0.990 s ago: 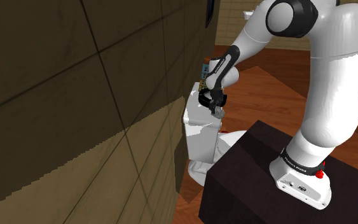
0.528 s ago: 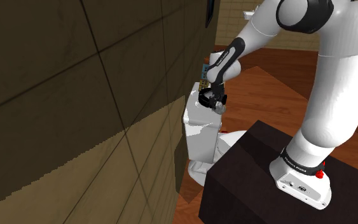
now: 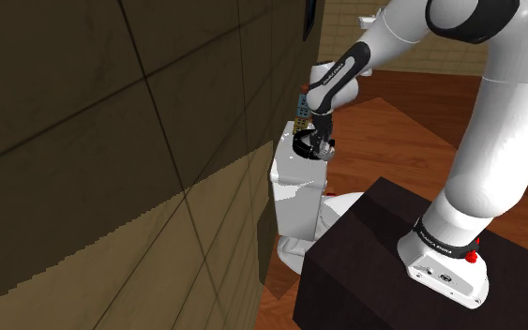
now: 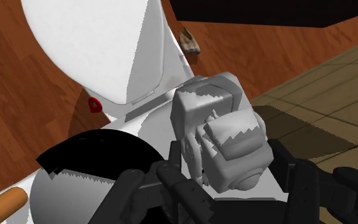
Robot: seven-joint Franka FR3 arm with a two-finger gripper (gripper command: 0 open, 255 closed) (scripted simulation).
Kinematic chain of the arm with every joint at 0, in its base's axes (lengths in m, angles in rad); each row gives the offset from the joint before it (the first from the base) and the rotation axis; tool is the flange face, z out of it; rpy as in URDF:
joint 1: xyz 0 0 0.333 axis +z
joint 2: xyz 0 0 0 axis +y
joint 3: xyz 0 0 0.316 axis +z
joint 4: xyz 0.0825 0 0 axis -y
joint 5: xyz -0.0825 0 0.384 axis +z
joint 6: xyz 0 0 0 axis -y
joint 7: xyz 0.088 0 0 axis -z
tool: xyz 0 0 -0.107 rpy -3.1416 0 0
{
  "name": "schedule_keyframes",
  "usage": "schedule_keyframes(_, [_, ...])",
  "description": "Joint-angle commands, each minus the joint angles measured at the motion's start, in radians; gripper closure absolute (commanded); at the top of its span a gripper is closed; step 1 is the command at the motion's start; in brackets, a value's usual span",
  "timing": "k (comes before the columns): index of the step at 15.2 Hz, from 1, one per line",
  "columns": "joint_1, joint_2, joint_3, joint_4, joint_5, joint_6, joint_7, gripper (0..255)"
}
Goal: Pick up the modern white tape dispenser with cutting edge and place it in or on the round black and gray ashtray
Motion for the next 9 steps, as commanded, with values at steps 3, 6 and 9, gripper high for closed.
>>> schedule_keyframes(3, [0.002, -0.037, -0.003, 0.002, -0.007, -0.039, 0.002, 255])
schedule_keyframes(6, [-0.026, 0.047, -0.009, 0.132, 0.014, -0.084, -0.046, 255])
schedule_keyframes(9, [-0.055, 0.134, -0.013, 0.271, 0.033, -0.135, -0.089, 255])
